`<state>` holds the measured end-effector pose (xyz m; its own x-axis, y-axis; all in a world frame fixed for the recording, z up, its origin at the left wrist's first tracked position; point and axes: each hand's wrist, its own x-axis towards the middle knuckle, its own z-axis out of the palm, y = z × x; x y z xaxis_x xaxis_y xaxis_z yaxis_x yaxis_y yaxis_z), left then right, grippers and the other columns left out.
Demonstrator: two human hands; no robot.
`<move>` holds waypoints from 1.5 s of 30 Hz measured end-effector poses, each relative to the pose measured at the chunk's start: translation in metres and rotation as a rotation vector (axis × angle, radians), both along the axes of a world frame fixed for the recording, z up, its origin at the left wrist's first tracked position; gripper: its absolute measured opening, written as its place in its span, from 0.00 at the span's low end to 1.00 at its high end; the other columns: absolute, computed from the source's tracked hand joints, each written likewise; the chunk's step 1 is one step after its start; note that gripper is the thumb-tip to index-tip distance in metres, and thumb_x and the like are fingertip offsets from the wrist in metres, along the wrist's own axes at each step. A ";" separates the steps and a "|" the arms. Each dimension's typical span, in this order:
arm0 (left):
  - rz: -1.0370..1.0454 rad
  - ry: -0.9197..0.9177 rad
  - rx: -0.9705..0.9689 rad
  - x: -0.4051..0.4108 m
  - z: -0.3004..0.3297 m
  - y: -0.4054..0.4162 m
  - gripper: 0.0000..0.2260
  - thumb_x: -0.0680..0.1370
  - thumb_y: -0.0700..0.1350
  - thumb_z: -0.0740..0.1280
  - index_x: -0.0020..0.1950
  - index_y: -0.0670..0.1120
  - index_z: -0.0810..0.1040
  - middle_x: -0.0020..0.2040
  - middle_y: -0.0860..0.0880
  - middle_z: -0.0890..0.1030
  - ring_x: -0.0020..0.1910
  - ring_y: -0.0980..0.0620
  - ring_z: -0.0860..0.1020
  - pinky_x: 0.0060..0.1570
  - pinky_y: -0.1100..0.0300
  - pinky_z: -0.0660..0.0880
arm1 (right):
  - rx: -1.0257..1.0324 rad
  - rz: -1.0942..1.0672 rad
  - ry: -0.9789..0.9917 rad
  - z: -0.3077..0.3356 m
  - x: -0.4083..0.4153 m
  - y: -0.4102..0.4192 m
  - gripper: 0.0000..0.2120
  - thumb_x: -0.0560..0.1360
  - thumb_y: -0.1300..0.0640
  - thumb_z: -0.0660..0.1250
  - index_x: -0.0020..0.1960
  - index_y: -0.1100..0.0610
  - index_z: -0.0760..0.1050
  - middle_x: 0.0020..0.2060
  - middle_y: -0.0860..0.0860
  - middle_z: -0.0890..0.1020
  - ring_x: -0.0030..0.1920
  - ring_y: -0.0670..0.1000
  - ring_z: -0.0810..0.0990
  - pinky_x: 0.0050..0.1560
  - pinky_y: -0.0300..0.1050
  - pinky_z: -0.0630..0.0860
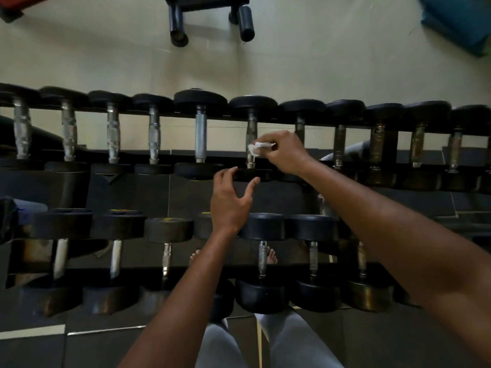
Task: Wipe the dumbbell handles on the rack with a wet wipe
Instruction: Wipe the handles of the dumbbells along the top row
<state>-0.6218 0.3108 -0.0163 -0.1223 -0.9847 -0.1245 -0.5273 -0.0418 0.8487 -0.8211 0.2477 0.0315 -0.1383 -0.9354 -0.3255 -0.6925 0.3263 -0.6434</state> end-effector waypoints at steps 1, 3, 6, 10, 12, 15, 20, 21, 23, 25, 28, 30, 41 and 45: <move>0.025 -0.018 0.020 -0.010 -0.002 0.003 0.28 0.79 0.63 0.74 0.73 0.48 0.76 0.67 0.51 0.72 0.59 0.55 0.77 0.56 0.62 0.77 | 0.011 0.027 0.017 -0.005 -0.006 0.002 0.12 0.79 0.50 0.76 0.62 0.46 0.85 0.57 0.44 0.86 0.56 0.44 0.83 0.59 0.46 0.81; 0.081 -0.040 0.031 -0.021 -0.005 0.004 0.29 0.79 0.63 0.74 0.74 0.48 0.76 0.68 0.51 0.70 0.60 0.57 0.74 0.59 0.62 0.76 | 0.028 0.081 0.043 -0.012 -0.012 0.003 0.11 0.80 0.52 0.74 0.62 0.46 0.85 0.59 0.45 0.86 0.57 0.46 0.82 0.60 0.48 0.81; 0.118 -0.046 0.030 -0.023 -0.007 0.002 0.28 0.78 0.62 0.76 0.72 0.49 0.77 0.66 0.54 0.70 0.59 0.60 0.72 0.56 0.71 0.72 | 0.042 0.214 0.116 -0.019 -0.012 -0.004 0.11 0.80 0.51 0.74 0.63 0.47 0.85 0.62 0.48 0.85 0.58 0.49 0.82 0.59 0.47 0.80; 0.110 -0.040 0.033 -0.020 -0.009 -0.001 0.26 0.76 0.63 0.77 0.68 0.52 0.78 0.63 0.55 0.70 0.54 0.59 0.75 0.49 0.77 0.69 | 0.056 0.408 0.239 -0.021 -0.002 -0.014 0.10 0.80 0.50 0.73 0.60 0.45 0.86 0.56 0.48 0.85 0.53 0.51 0.82 0.52 0.48 0.80; 0.106 -0.046 0.026 -0.019 -0.010 -0.001 0.26 0.75 0.64 0.77 0.67 0.53 0.78 0.62 0.56 0.70 0.53 0.61 0.74 0.47 0.78 0.69 | 0.043 0.504 0.321 -0.019 0.004 -0.021 0.09 0.80 0.51 0.71 0.58 0.45 0.86 0.53 0.49 0.82 0.50 0.52 0.80 0.49 0.50 0.80; 0.093 -0.061 0.012 -0.017 -0.011 -0.002 0.26 0.75 0.66 0.77 0.68 0.54 0.78 0.62 0.56 0.70 0.53 0.63 0.72 0.44 0.78 0.69 | 0.024 0.644 0.452 -0.016 0.022 -0.035 0.07 0.80 0.53 0.69 0.54 0.50 0.85 0.51 0.49 0.81 0.49 0.53 0.80 0.45 0.50 0.79; 0.081 -0.081 0.008 -0.015 -0.013 -0.003 0.28 0.75 0.68 0.75 0.69 0.54 0.77 0.63 0.57 0.69 0.53 0.63 0.72 0.43 0.72 0.71 | 0.071 0.648 0.484 -0.013 0.032 -0.046 0.04 0.78 0.55 0.71 0.48 0.54 0.83 0.46 0.51 0.82 0.45 0.54 0.81 0.39 0.47 0.74; 0.084 -0.080 0.014 -0.015 -0.012 -0.003 0.28 0.75 0.68 0.76 0.69 0.55 0.77 0.62 0.58 0.69 0.53 0.63 0.72 0.43 0.72 0.72 | 0.082 0.608 0.439 -0.012 0.026 -0.041 0.03 0.78 0.55 0.71 0.48 0.53 0.84 0.45 0.50 0.82 0.44 0.54 0.81 0.39 0.47 0.74; 0.091 -0.076 0.021 -0.015 -0.011 -0.004 0.27 0.75 0.67 0.76 0.68 0.55 0.77 0.62 0.58 0.68 0.53 0.63 0.72 0.45 0.70 0.73 | 0.129 0.474 0.312 -0.015 0.010 -0.029 0.03 0.79 0.55 0.73 0.51 0.51 0.85 0.45 0.49 0.83 0.44 0.51 0.81 0.40 0.45 0.76; 0.093 -0.070 0.022 -0.015 -0.009 -0.004 0.27 0.75 0.66 0.77 0.68 0.55 0.77 0.62 0.58 0.68 0.53 0.62 0.73 0.46 0.71 0.73 | 0.164 0.318 0.200 -0.022 -0.002 -0.016 0.03 0.78 0.56 0.75 0.52 0.50 0.84 0.47 0.47 0.82 0.45 0.48 0.81 0.44 0.45 0.79; 0.087 -0.067 0.035 -0.015 -0.010 -0.005 0.27 0.75 0.65 0.77 0.68 0.54 0.77 0.62 0.57 0.69 0.52 0.60 0.74 0.45 0.72 0.72 | 0.206 0.154 0.111 -0.036 -0.013 -0.007 0.03 0.78 0.56 0.76 0.49 0.50 0.84 0.48 0.47 0.83 0.47 0.48 0.82 0.47 0.45 0.82; 0.087 -0.066 0.035 -0.015 -0.011 -0.005 0.27 0.75 0.65 0.77 0.68 0.54 0.77 0.63 0.56 0.69 0.52 0.61 0.74 0.44 0.73 0.71 | 0.244 0.096 0.068 -0.041 -0.016 -0.005 0.02 0.78 0.56 0.77 0.49 0.51 0.85 0.47 0.48 0.83 0.48 0.47 0.82 0.43 0.41 0.80; 0.088 -0.067 0.043 -0.018 -0.012 -0.004 0.26 0.75 0.63 0.78 0.67 0.54 0.77 0.64 0.55 0.69 0.55 0.73 0.71 0.42 0.80 0.69 | 0.215 0.028 -0.047 -0.044 -0.023 -0.010 0.05 0.77 0.53 0.78 0.52 0.51 0.86 0.48 0.46 0.84 0.49 0.46 0.82 0.43 0.39 0.76; 0.086 -0.067 0.048 -0.017 -0.009 -0.004 0.26 0.75 0.64 0.78 0.68 0.54 0.77 0.63 0.56 0.69 0.56 0.75 0.70 0.43 0.81 0.69 | 0.041 0.149 -0.023 -0.036 -0.015 -0.008 0.07 0.80 0.54 0.74 0.59 0.50 0.83 0.53 0.47 0.83 0.52 0.47 0.82 0.49 0.40 0.77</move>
